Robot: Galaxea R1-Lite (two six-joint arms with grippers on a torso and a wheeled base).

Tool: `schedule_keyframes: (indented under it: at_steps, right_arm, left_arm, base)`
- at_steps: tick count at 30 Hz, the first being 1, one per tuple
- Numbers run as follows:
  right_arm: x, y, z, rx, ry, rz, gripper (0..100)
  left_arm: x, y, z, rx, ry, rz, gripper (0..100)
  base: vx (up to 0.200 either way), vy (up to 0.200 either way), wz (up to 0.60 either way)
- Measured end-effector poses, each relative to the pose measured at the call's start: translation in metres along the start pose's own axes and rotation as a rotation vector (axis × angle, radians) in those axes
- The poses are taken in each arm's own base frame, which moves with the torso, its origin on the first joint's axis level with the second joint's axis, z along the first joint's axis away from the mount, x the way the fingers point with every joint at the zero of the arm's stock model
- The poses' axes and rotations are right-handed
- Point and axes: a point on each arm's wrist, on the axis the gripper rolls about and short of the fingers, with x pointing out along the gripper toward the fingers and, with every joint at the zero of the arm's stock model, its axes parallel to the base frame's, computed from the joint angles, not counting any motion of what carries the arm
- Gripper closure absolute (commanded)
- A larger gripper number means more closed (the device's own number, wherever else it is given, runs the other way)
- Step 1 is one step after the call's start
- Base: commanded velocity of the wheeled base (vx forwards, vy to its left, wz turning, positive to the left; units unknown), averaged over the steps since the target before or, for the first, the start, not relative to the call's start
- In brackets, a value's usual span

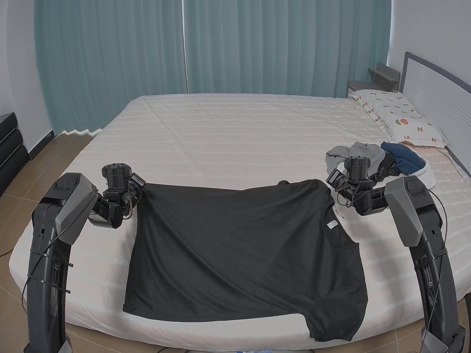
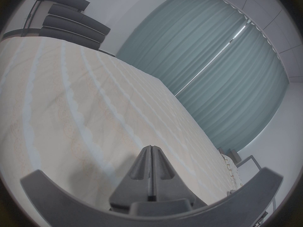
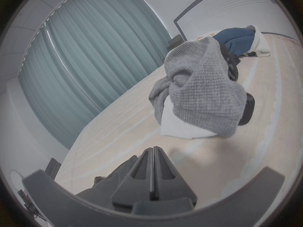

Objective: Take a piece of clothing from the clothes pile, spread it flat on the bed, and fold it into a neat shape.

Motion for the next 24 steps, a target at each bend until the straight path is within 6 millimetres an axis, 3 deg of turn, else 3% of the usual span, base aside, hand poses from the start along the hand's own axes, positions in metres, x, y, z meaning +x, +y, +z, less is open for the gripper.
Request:
schedule_keyframes:
  at_steps: [4, 5, 24]
  right_arm:
    - [-0.001, 0.002, 0.0, -0.003, 0.006, -0.002, 100]
    - [-0.001, 0.002, 0.0, -0.003, 0.007, -0.001, 0]
    - [-0.016, 0.0, -0.014, -0.043, 0.137, -0.036, 0]
  left_arm:
    - [0.001, 0.001, 0.0, 0.002, 0.002, 0.004, 100]
    - [0.001, 0.001, -0.001, 0.002, 0.002, 0.004, 100]
    - [0.003, 0.006, 0.003, 0.019, -0.021, 0.019, 100]
  base:
    - [0.0, 0.0, 0.0]
    - [0.0, 0.0, 0.0]
    - [0.0, 0.0, 0.0]
